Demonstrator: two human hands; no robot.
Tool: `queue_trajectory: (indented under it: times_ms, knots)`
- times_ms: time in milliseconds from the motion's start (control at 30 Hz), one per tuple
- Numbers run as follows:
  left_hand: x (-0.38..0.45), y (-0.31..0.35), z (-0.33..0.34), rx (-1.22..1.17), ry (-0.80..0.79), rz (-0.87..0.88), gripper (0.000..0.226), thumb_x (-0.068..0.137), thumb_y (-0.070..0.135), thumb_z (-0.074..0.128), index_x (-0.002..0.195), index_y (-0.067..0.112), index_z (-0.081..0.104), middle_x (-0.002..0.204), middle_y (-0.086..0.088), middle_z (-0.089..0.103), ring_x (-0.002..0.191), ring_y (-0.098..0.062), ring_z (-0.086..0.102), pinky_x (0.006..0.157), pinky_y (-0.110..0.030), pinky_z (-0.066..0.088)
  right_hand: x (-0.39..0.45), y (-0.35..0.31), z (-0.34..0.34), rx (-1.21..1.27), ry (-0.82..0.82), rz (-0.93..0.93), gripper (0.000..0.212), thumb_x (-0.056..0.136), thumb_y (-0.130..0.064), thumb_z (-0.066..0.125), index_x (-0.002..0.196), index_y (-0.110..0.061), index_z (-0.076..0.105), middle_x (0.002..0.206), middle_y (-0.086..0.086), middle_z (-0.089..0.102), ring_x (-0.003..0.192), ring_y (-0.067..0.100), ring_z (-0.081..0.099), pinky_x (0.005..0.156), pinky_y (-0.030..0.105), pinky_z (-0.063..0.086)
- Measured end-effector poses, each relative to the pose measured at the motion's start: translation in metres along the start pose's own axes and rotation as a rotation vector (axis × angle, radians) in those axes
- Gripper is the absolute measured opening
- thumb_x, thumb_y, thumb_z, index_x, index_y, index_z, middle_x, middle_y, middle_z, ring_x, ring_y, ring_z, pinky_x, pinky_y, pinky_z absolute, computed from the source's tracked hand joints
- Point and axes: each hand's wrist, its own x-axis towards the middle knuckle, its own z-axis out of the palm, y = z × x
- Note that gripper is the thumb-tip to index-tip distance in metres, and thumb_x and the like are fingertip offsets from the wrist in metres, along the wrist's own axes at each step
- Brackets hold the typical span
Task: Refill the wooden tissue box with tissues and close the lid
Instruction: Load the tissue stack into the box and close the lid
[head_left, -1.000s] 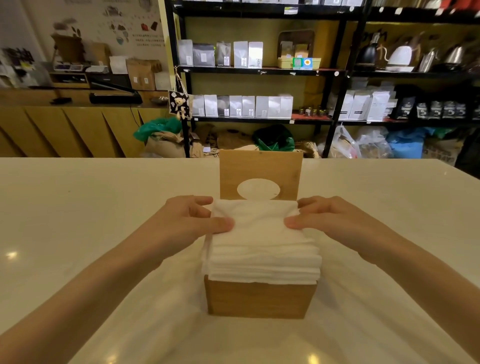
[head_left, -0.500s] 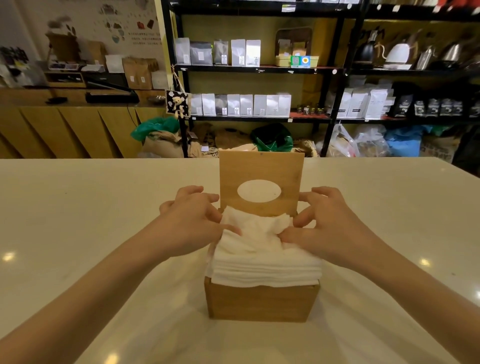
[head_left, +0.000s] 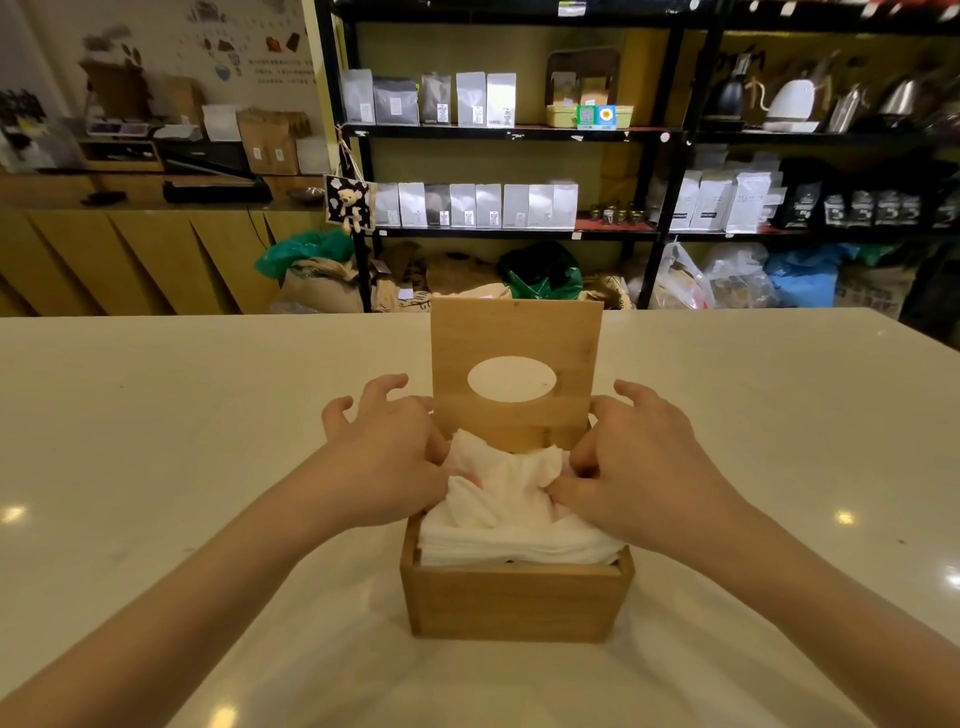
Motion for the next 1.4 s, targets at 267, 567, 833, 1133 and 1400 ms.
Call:
queue_trajectory:
  times_ms: [267, 567, 833, 1133, 1400]
  knots:
    - [0.000, 0.005, 0.006, 0.106, -0.003, -0.016, 0.017, 0.085, 0.024, 0.055, 0.083, 0.019, 0.071, 0.148, 0.006, 0.028, 0.141, -0.018, -0.004, 0.112, -0.049, -0.003, 0.001, -0.004, 0.002, -0.086, -0.040, 0.018, 0.021, 0.085, -0.033, 0.050, 0.071, -0.019, 0.056, 0.126, 0.000, 0.053, 0.140, 0.026, 0.013, 0.114, 0.050, 0.010]
    - [0.003, 0.003, 0.007, 0.154, -0.015, 0.002, 0.019, 0.085, 0.022, 0.054, 0.085, 0.018, 0.072, 0.141, 0.007, 0.038, 0.141, -0.019, -0.001, 0.111, -0.051, -0.003, 0.001, -0.010, 0.003, -0.159, -0.044, 0.040, 0.020, 0.084, -0.033, 0.048, 0.068, -0.020, 0.048, 0.125, 0.003, 0.052, 0.137, 0.029, 0.020, 0.112, 0.053, 0.010]
    - [-0.007, 0.011, 0.003, 0.334, 0.140, -0.049, 0.023, 0.080, 0.052, 0.055, 0.088, 0.032, 0.064, 0.145, 0.000, 0.039, 0.144, -0.026, 0.001, 0.108, -0.062, -0.006, -0.003, -0.011, 0.003, -0.195, 0.037, 0.024, 0.028, 0.086, -0.038, 0.047, 0.097, -0.020, 0.066, 0.139, 0.007, 0.043, 0.140, 0.033, 0.015, 0.114, 0.049, 0.015]
    - [-0.024, -0.014, -0.015, -0.289, 0.037, 0.068, 0.009, 0.065, 0.049, 0.068, 0.073, 0.046, 0.065, 0.143, 0.010, 0.042, 0.141, -0.011, 0.016, 0.113, -0.049, 0.019, -0.010, 0.009, -0.015, 0.233, 0.120, -0.113, 0.012, 0.076, -0.033, 0.068, 0.069, -0.031, 0.058, 0.130, -0.005, 0.053, 0.129, 0.016, 0.037, 0.093, 0.029, 0.033]
    - [-0.023, -0.011, -0.005, -0.170, -0.123, 0.101, 0.041, 0.065, 0.058, 0.064, 0.104, 0.056, 0.053, 0.155, 0.013, 0.009, 0.142, -0.011, -0.013, 0.114, -0.056, -0.003, -0.012, 0.018, 0.003, 0.276, -0.031, -0.121, 0.041, 0.073, -0.049, 0.065, 0.113, -0.049, 0.056, 0.153, -0.015, 0.019, 0.143, 0.010, 0.002, 0.115, 0.038, 0.010]
